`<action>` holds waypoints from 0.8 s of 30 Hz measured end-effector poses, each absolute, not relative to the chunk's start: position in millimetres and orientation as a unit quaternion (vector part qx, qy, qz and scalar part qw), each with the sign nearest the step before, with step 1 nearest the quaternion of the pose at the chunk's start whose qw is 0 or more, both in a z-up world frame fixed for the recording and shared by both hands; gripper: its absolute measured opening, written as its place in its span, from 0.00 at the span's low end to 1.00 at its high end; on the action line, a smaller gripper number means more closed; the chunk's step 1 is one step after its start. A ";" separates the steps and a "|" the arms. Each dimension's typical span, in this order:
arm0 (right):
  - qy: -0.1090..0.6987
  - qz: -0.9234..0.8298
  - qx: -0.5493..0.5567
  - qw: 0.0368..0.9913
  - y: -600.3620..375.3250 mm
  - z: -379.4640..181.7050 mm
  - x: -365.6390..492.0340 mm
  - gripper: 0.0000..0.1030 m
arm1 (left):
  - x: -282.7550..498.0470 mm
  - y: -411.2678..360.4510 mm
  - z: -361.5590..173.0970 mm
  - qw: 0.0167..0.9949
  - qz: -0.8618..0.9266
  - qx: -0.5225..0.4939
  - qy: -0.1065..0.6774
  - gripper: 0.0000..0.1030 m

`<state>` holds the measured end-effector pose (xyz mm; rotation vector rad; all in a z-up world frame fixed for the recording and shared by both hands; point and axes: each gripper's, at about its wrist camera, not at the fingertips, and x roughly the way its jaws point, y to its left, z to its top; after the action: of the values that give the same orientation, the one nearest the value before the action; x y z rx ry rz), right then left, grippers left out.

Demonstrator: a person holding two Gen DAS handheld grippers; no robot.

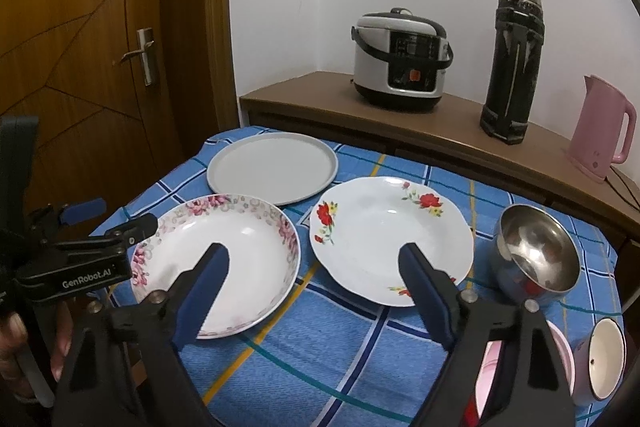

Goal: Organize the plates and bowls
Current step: 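Move both grippers to the rim of the pink-floral plate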

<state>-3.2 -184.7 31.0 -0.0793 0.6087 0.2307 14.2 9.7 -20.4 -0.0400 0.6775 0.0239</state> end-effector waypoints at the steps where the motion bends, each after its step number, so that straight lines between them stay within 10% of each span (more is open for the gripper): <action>1: 0.300 0.113 -0.039 0.946 -184.1 30.4 -2.7 0.83 | 15.0 10.1 -20.8 0.943 0.013 -0.019 0.331 0.84; 24: 0.357 0.130 -0.040 0.924 -173.4 -2.8 27.4 0.59 | 34.0 17.1 -44.0 0.935 -0.003 -0.021 0.353 0.82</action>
<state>27.4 -173.4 -2.8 -0.0824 0.7333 0.2663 34.0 17.1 -44.0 -0.0429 0.7213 -0.0071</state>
